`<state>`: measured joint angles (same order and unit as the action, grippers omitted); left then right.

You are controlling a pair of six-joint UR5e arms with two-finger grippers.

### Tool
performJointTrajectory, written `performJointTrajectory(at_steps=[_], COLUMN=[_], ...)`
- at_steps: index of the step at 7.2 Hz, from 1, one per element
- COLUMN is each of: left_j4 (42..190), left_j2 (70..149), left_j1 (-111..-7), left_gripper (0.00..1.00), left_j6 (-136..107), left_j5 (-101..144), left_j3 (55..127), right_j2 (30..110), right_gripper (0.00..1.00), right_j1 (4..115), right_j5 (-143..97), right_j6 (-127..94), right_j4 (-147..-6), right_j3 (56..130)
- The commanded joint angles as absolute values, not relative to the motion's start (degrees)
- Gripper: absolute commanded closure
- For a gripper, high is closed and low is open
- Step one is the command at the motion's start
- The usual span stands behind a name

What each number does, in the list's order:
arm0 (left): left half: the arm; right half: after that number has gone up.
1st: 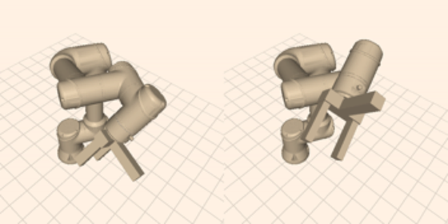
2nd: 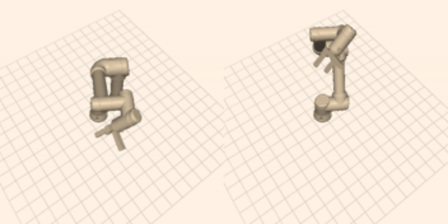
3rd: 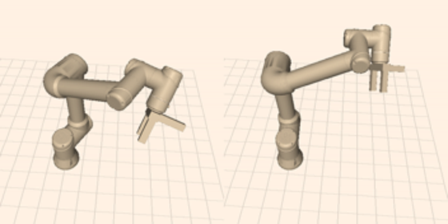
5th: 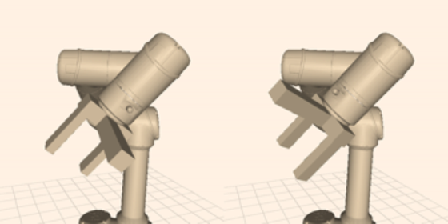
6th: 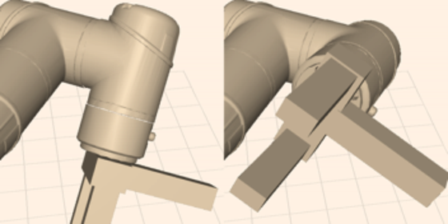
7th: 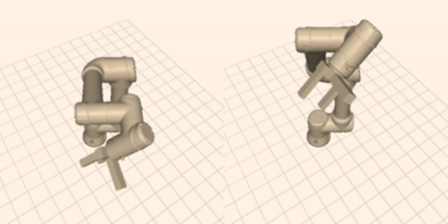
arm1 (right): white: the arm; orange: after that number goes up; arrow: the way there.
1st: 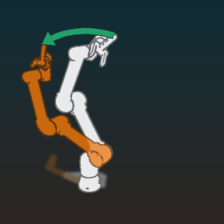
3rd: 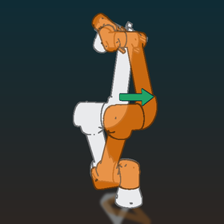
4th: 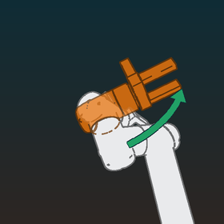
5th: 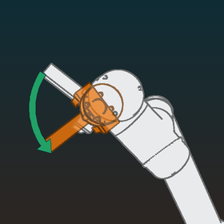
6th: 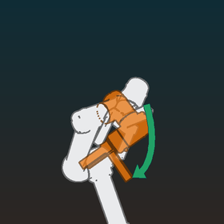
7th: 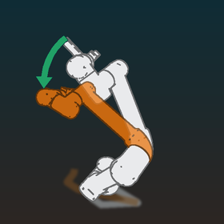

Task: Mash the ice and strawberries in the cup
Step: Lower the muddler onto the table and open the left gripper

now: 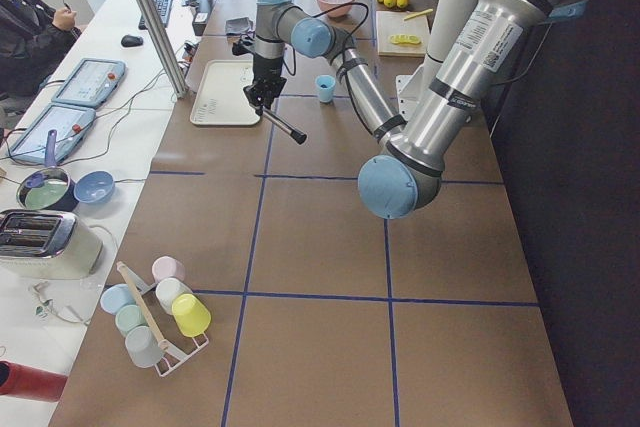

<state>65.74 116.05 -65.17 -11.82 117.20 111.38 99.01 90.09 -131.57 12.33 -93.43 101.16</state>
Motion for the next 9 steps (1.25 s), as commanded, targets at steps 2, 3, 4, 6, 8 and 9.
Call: performJointTrajectory(at_steps=[2,3,4,6,8,9], left_j4=[67.05,71.67,79.03,93.53,105.93,112.43], left_j2=[109.62,106.99,103.48,98.11,96.08,95.98], left_j1=[-71.44,-72.85,-73.04,-72.95,-72.77,-72.69], left_gripper=[1.0,1.0,1.0,1.0,1.0,1.0], left_j6=[-17.14,-17.4,-17.58,-19.93,-21.18,-24.84], left_j5=[124.24,127.32,128.83,128.94,128.94,128.94], left_j3=[103.21,100.49,96.98,91.0,82.32,78.61], right_j2=[99.05,99.05,99.05,99.05,99.05,99.05], right_gripper=[0.01,0.01,0.01,0.01,0.01,0.01], right_j1=[90.09,90.09,90.09,90.09,90.09,90.17], right_j5=[-131.57,-131.57,-131.57,-131.57,-131.57,-131.57], right_j6=[12.39,12.39,12.39,12.39,12.31,12.3], right_j4=[-93.43,-93.43,-93.43,-93.43,-93.43,-93.43], right_j3=[101.16,101.16,101.16,101.16,101.34,101.34])
